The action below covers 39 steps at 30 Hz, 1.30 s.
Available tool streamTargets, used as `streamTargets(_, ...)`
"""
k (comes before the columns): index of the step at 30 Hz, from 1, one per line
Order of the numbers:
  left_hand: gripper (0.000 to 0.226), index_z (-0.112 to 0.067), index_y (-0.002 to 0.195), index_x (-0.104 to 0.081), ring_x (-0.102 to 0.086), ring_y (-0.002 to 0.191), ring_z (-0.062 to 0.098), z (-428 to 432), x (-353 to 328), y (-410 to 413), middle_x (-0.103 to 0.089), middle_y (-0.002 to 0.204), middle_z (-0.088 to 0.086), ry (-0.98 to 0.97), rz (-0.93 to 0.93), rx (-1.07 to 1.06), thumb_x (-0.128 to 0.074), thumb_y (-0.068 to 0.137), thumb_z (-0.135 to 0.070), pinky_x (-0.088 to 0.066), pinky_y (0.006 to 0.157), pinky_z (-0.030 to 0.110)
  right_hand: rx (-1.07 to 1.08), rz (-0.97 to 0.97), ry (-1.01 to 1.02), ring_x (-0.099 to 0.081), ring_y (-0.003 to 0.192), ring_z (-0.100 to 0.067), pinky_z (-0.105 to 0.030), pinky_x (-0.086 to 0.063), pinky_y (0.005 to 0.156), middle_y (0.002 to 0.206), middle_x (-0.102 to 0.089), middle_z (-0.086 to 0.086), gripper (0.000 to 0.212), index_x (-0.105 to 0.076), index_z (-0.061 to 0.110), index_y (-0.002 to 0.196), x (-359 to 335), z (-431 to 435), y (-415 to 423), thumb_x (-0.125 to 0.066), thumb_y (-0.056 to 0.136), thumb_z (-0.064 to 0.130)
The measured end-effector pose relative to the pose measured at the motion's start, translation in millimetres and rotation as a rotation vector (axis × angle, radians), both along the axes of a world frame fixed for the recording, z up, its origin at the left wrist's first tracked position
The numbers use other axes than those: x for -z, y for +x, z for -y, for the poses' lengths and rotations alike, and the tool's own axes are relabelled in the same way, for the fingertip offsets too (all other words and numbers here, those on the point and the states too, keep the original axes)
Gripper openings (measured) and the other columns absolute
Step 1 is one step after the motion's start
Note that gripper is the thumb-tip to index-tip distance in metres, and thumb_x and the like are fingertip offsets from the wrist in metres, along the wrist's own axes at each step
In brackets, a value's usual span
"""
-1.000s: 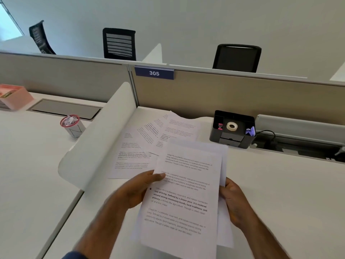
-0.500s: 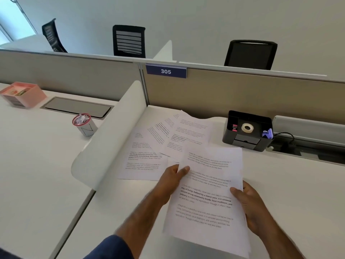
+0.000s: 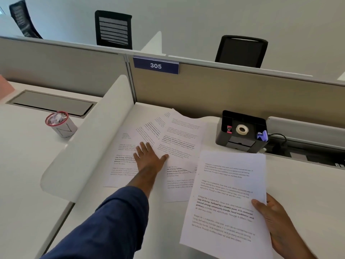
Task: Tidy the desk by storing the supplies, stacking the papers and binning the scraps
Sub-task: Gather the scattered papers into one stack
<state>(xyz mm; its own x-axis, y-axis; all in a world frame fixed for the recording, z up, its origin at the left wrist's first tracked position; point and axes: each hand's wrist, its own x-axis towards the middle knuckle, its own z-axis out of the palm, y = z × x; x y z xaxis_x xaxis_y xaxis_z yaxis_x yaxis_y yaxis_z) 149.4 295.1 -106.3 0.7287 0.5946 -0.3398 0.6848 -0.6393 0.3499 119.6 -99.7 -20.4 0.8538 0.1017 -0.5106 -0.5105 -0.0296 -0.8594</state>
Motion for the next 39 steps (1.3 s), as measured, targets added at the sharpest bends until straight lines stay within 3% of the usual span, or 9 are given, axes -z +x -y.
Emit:
streamTargets(7,0.100,-0.005,0.163,0.004,0.007,0.158,0.038,29.6,-10.3,-31.1,0.010,0.172,0.015,0.016,-0.037,0.000,-0.045,0.099,-0.064,0.000,0.128,0.054,0.040,-0.037,0.009,-0.072,0.094,-0.037,-0.053,-0.053,0.092,0.110,-0.075,-0.014,0.028,-0.064,0.014,0.121,7.1,-10.1,5.6,-0.052,0.099,0.003)
streamTargets(12,0.082,-0.003,0.155,-0.031,-0.024,0.152,0.039,45.6,-14.9,-50.8,-0.031,0.163,0.017,0.196,-0.072,-0.017,-0.044,0.100,-0.062,-0.014,0.126,0.058,0.028,-0.052,0.027,-0.069,0.104,-0.040,-0.063,-0.049,0.097,0.114,-0.074,-0.013,0.029,-0.063,0.015,0.123,10.9,-25.3,5.9,-0.052,0.099,0.004)
streamTargets(14,0.084,-0.005,0.152,-0.037,-0.033,0.146,0.036,45.9,-18.7,-46.5,-0.039,0.156,0.014,0.197,-0.047,-0.030,-0.044,0.097,-0.068,-0.022,0.123,0.056,0.018,-0.053,0.030,-0.069,0.104,-0.041,-0.063,-0.050,0.096,0.115,-0.073,-0.012,0.030,-0.063,0.016,0.124,11.9,-27.8,4.7,-0.052,0.099,0.004)
streamTargets(17,0.098,-0.001,0.155,-0.028,-0.036,0.142,0.034,46.1,-22.6,-34.6,-0.036,0.156,0.016,0.186,-0.040,-0.010,-0.051,0.092,-0.073,-0.032,0.117,0.051,0.000,-0.048,0.023,-0.070,0.101,-0.041,-0.061,-0.052,0.093,0.114,-0.074,-0.013,0.029,-0.063,0.016,0.124,11.5,-28.2,3.3,-0.053,0.099,0.005)
streamTargets(20,0.103,0.002,0.156,-0.022,-0.039,0.140,0.035,43.9,-23.0,-23.7,-0.038,0.155,0.018,0.145,-0.020,-0.030,-0.064,0.089,-0.065,-0.037,0.115,0.048,0.004,-0.034,0.023,-0.071,0.099,-0.040,-0.055,-0.055,0.090,0.111,-0.075,-0.013,0.028,-0.063,0.015,0.122,9.0,-25.5,2.6,-0.052,0.099,0.004)
streamTargets(25,0.086,0.001,0.144,-0.043,-0.045,0.132,0.035,38.0,-21.6,-14.5,-0.047,0.146,0.018,0.052,-0.001,-0.141,-0.078,0.085,-0.052,-0.043,0.110,0.048,0.029,-0.021,0.028,-0.071,0.098,-0.038,-0.054,-0.055,0.090,0.111,-0.075,-0.012,0.028,-0.063,0.014,0.122,5.3,-19.8,2.4,-0.052,0.099,0.003)
streamTargets(33,0.081,-0.002,0.140,-0.051,-0.045,0.132,0.035,35.7,-25.2,-5.2,-0.046,0.146,0.016,0.011,-0.037,-0.193,-0.082,0.082,-0.049,-0.041,0.111,0.048,0.043,-0.013,0.020,-0.072,0.098,-0.036,-0.055,-0.055,0.090,0.110,-0.075,-0.010,0.027,-0.063,0.015,0.121,5.7,-12.4,-1.9,-0.052,0.100,0.005)
streamTargets(37,0.096,-0.007,0.152,-0.033,-0.044,0.137,0.037,34.4,-25.4,-4.8,-0.044,0.152,0.018,0.012,-0.031,-0.177,-0.084,0.081,-0.046,-0.040,0.112,0.049,0.042,-0.012,0.016,-0.072,0.099,-0.036,-0.057,-0.054,0.091,0.112,-0.075,-0.010,0.028,-0.063,0.017,0.123,5.4,-9.4,-2.5,-0.052,0.100,0.006)
streamTargets(39,0.096,-0.008,0.152,-0.032,-0.048,0.134,0.037,33.6,-26.4,-3.0,-0.049,0.149,0.018,0.002,-0.041,-0.183,-0.085,0.081,-0.045,-0.041,0.110,0.048,0.042,-0.006,0.014,-0.072,0.099,-0.036,-0.058,-0.055,0.091,0.112,-0.075,-0.010,0.027,-0.063,0.017,0.122,5.0,-7.7,-2.4,-0.052,0.100,0.006)
